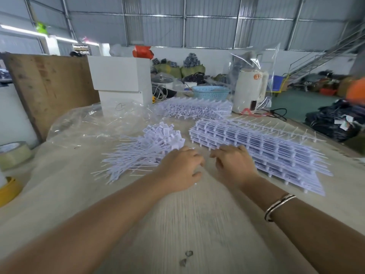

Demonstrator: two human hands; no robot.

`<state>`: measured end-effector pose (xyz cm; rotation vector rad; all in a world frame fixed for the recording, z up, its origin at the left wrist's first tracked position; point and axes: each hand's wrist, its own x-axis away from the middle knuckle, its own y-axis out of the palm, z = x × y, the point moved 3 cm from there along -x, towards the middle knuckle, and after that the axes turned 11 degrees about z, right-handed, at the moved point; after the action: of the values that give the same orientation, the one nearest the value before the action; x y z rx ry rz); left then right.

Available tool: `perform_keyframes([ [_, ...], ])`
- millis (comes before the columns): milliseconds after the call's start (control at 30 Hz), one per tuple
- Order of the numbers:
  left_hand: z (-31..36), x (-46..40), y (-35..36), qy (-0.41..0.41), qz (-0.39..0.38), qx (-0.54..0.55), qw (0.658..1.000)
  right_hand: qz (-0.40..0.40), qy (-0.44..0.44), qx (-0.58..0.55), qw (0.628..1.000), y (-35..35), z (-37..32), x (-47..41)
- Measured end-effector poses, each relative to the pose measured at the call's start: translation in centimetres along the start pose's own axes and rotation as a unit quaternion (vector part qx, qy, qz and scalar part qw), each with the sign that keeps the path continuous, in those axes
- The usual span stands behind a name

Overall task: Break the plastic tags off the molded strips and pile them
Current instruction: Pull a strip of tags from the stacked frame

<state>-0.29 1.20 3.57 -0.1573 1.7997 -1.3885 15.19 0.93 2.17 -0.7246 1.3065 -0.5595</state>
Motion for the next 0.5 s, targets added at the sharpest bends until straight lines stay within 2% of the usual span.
perform_keyframes([
  [67, 1.6, -1.3, 1.7, -0.033, -0.007, 0.061, 0.998, -0.034, 0.010, 0.056, 0.998, 0.6, 2.6, -0.4],
  [133, 2.9, -2.7, 3.4, -0.114, -0.018, 0.151, 0.982, -0.057, 0.008, 0.131, 0.990, 0.7, 4.5, -1.0],
  [300, 3.8, -6.1, 7.6, -0.344, -0.011, 0.307, 0.887, -0.099, -0.037, 0.239, 0.965, 0.6, 6.4, -2.1],
  [367, 3.6, -7.1, 8.9, -0.430, 0.010, 0.396, 0.811, -0.107, -0.065, 0.245, 0.961, 0.6, 6.3, -2.0],
  [467, 3.9, -8.2, 10.0, -0.535, 0.045, 0.553, 0.637, -0.096, -0.069, 0.235, 0.965, 0.5, 6.3, -1.7],
  [500, 3.8, -8.6, 10.2, -0.551, 0.058, 0.578, 0.599, -0.090, -0.068, 0.228, 0.967, 0.5, 6.3, -1.6],
])
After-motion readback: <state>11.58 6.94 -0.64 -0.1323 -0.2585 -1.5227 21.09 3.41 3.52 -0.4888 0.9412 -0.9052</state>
